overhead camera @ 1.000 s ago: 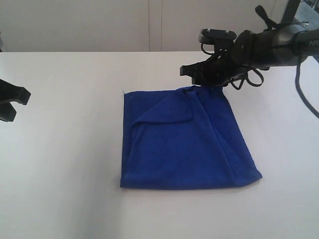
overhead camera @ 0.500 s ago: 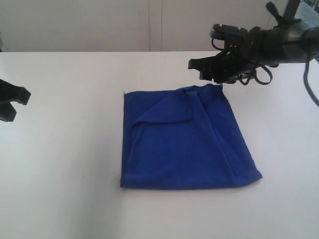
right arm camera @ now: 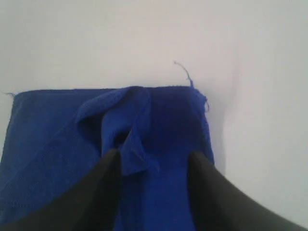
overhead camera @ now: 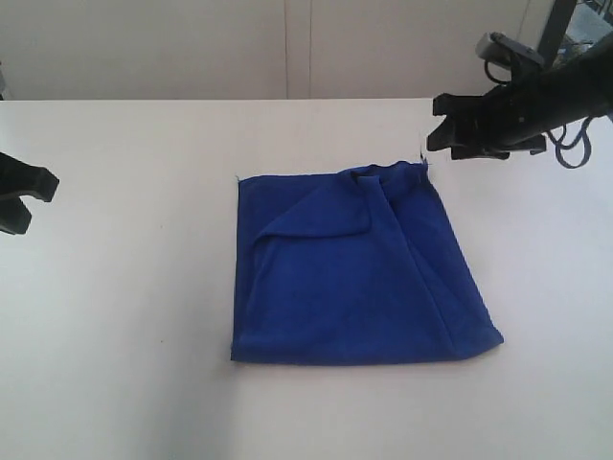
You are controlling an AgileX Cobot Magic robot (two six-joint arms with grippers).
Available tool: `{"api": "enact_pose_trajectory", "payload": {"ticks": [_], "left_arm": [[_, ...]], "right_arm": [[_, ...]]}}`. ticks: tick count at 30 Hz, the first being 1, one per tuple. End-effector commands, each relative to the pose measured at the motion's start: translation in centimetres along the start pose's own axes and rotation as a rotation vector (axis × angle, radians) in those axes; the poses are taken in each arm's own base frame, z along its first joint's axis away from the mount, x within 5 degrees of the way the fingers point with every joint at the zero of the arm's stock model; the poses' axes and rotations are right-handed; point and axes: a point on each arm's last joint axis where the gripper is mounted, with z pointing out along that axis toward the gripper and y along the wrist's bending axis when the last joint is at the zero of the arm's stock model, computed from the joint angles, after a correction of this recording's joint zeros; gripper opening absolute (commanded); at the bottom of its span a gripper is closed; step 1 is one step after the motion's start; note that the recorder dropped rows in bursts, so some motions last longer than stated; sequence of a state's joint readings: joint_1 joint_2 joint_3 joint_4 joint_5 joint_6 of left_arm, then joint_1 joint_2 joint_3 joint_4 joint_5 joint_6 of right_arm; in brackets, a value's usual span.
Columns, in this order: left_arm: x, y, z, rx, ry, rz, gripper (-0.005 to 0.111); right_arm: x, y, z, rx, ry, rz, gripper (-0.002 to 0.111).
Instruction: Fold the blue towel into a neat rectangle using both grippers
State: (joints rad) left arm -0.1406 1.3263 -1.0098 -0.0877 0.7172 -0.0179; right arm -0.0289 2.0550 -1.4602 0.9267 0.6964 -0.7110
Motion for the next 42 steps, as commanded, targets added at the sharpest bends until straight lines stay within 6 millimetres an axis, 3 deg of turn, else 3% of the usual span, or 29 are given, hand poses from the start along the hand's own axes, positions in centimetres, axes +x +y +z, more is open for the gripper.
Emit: {"api": "enact_pose_trajectory", "payload": {"ticks": [1, 10, 20, 29, 34, 42], "left_arm": [[0.2, -0.2, -0.2, 0.011, 0.001, -0.006, 0.0], [0.2, -0.2, -0.2, 0.011, 0.001, -0.006, 0.0], [0.2, -0.2, -0.2, 0.011, 0.001, -0.006, 0.0], [0.2, -0.2, -0.2, 0.011, 0.001, -0.006, 0.0], [0.2, -0.2, -0.2, 0.011, 0.001, -0.006, 0.0], [0.2, -0.2, -0.2, 0.011, 0.001, -0.006, 0.0]], "right_arm": [[0.7, -0.6, 0.0, -0.047, -0.025, -0.144, 0.042], [3.4, -1.9, 3.2, -0.134, 0.004, -0.138, 0.042], [4.1, -2.9, 5.1, -0.116, -0.01, -0.108, 0.041], [3.9, -2.2, 5.2, -0.18, -0.048, -0.126, 0.026], [3.8, -2.2, 5.2, -0.183, -0.05, -0.125, 0.001], [3.8, -1.0, 4.5, -0.28, -0.031, -0.114, 0.0]]}}
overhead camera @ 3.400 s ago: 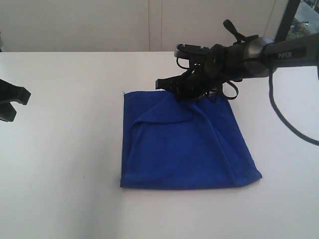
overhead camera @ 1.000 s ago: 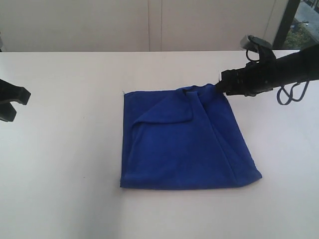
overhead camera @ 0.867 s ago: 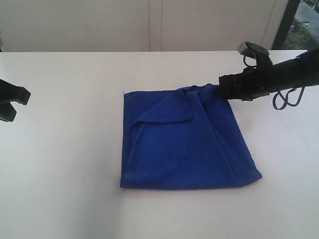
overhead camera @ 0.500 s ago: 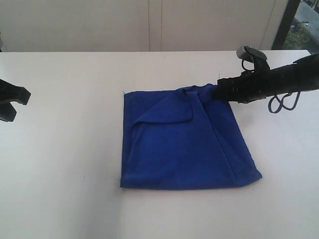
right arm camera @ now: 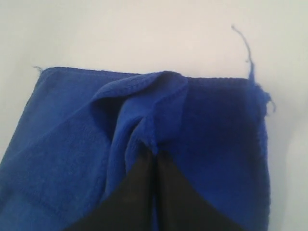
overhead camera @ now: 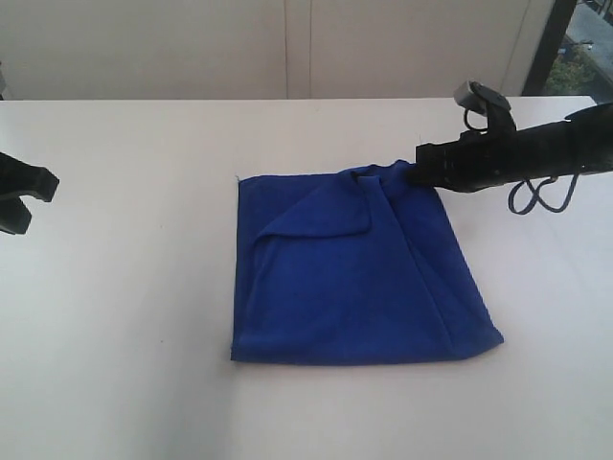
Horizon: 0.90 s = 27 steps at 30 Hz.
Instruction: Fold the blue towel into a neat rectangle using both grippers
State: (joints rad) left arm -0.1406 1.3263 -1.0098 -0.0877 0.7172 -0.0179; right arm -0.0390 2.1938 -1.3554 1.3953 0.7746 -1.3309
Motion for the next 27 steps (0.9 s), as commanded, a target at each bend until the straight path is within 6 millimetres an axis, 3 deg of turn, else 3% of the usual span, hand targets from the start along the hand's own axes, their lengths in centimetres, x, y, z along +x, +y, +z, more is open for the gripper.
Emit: {"api": "enact_pose_trajectory", "payload": {"ticks": [1, 10, 27], "left_arm": [[0.2, -0.2, -0.2, 0.011, 0.001, -0.006, 0.0], [0.2, -0.2, -0.2, 0.011, 0.001, -0.006, 0.0], [0.1, -0.1, -0.2, 0.01, -0.008, -0.006, 0.0]], "right_arm": [[-0.4, 1.3, -0.6, -0.071, -0.001, 0.003, 0.0], [-3.1, 5.2, -4.6, -0.045, -0.015, 0.06, 0.0], [-3.0, 5.3, -4.8, -0.039, 0.014, 0.073, 0.0]]}}
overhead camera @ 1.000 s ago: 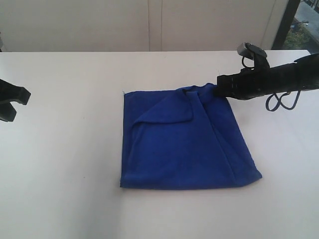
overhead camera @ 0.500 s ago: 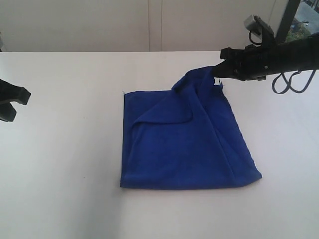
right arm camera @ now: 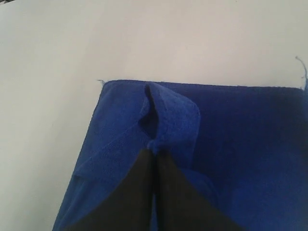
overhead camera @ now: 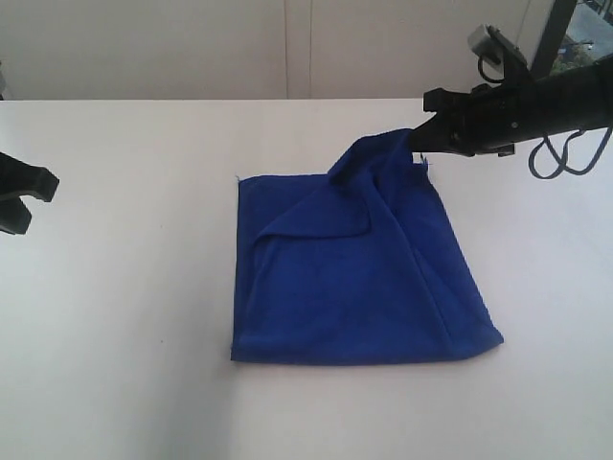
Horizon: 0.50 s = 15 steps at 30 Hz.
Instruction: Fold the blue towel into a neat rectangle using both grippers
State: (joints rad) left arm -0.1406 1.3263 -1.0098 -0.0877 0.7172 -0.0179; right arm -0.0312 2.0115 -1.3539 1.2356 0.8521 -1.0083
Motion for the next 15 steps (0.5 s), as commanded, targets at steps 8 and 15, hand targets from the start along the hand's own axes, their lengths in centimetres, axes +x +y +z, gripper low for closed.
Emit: {"api": "enact_pose_trajectory", "payload": {"ticks": [8, 15], "left_arm": [[-0.6, 0.0, -0.3, -0.004, -0.089, -0.004, 0.0], [-0.6, -0.4, -0.3, 0.041, -0.082, 0.0, 0.0]], "right_arm": [[0.0, 1.8, -0.6, -0.072, 0.032, -0.033, 0.0], [0.4, 8.9, -0.8, -0.229, 0.097, -0.168, 0.0]]}}
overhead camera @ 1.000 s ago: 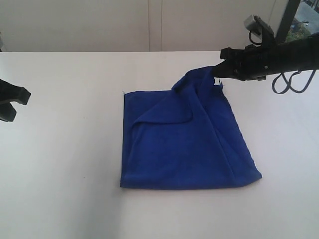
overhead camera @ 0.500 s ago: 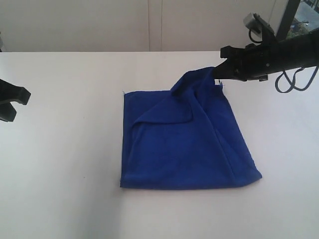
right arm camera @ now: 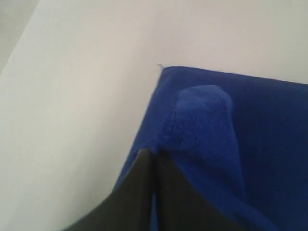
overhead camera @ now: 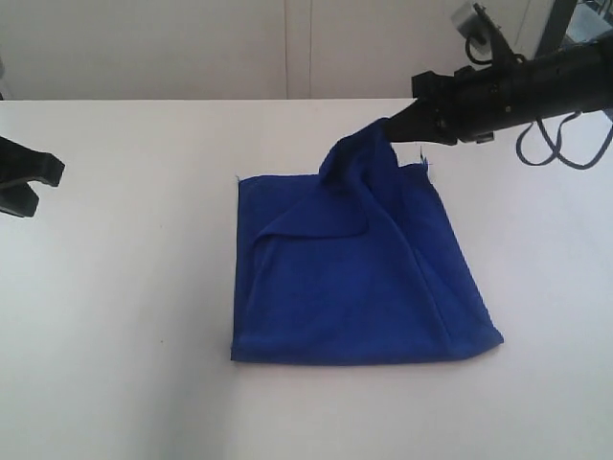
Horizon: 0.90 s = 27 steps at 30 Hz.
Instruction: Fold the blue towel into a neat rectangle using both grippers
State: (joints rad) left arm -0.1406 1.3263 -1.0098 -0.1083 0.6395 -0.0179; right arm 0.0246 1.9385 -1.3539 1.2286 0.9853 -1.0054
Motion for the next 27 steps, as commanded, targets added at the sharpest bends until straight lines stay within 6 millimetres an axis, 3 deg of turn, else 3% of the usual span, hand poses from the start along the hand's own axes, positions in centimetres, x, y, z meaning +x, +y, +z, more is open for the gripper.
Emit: {"api": "enact_pose_trajectory", "payload": {"ticks": [1, 5, 10, 19, 22, 27], "left_arm": [[0.1, -0.4, -0.3, 0.043, -0.007, 0.019, 0.0], [-0.1, -0.8, -0.3, 0.082, -0.032, 0.048, 0.0], [-0.7, -1.8, -0.4, 0.177, -0.104, 0.109, 0.0], [-1.4, -6.8, -0.4, 0.317, -0.251, 0.316, 0.0], [-1.4, -8.5, 0.6, 0.335, -0.249, 0.366, 0.0], [-0.9, -11.2, 4.3, 0.35, -0.196, 0.524, 0.0]], "right_arm": [[0.0, 4.9, 0.5, -0.094, 0.038, -0.098, 0.0], [-0.2, 5.8, 1.0, -0.07, 0.022, -0.121, 0.0], [-0.8, 3.4, 0.9, 0.193, -0.032, -0.135, 0.0], [-1.8, 1.4, 0.2, 0.431, -0.109, -0.237, 0.0], [-1.8, 1.1, 0.0, 0.479, -0.094, -0.294, 0.0], [-1.9, 0.1, -0.3, 0.593, -0.049, -0.422, 0.0]]}}
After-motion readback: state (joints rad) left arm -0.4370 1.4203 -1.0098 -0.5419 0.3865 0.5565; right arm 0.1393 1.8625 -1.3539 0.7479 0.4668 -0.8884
